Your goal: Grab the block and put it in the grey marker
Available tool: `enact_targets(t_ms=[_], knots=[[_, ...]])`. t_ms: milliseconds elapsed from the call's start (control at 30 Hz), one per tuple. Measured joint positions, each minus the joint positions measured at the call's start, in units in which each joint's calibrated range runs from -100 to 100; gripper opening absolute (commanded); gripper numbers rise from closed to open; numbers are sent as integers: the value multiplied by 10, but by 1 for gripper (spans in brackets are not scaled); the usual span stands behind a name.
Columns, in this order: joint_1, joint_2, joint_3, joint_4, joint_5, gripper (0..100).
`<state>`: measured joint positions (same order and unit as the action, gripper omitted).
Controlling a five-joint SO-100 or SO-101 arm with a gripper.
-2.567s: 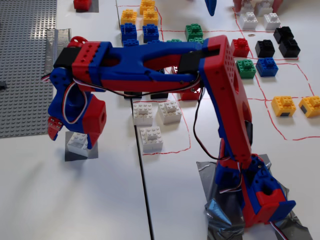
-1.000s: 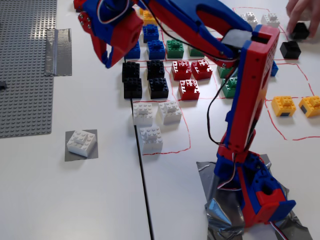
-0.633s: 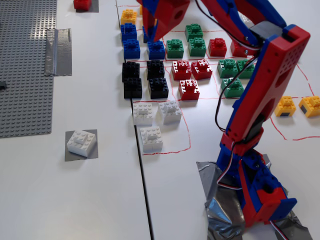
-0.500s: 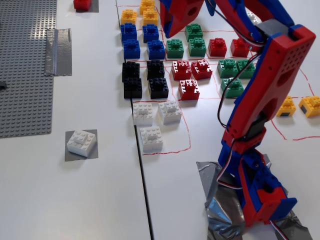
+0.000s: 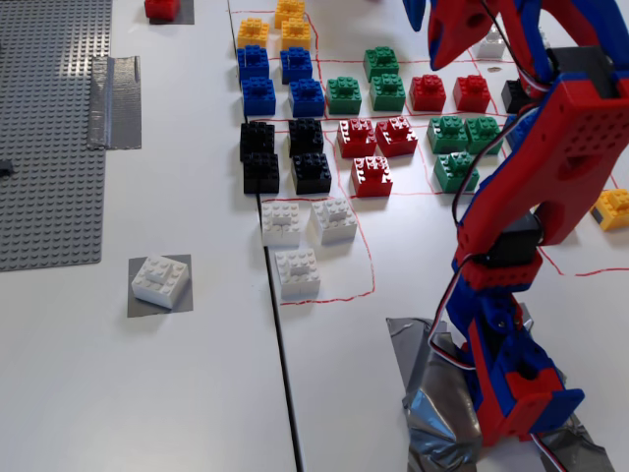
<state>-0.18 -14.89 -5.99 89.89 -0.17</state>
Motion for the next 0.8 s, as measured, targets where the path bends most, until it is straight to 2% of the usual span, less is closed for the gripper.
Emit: enact_targets(t_ms=[500, 800], knots=[[31, -1, 118, -83, 1, 0], [45, -1, 131, -105, 4, 0]])
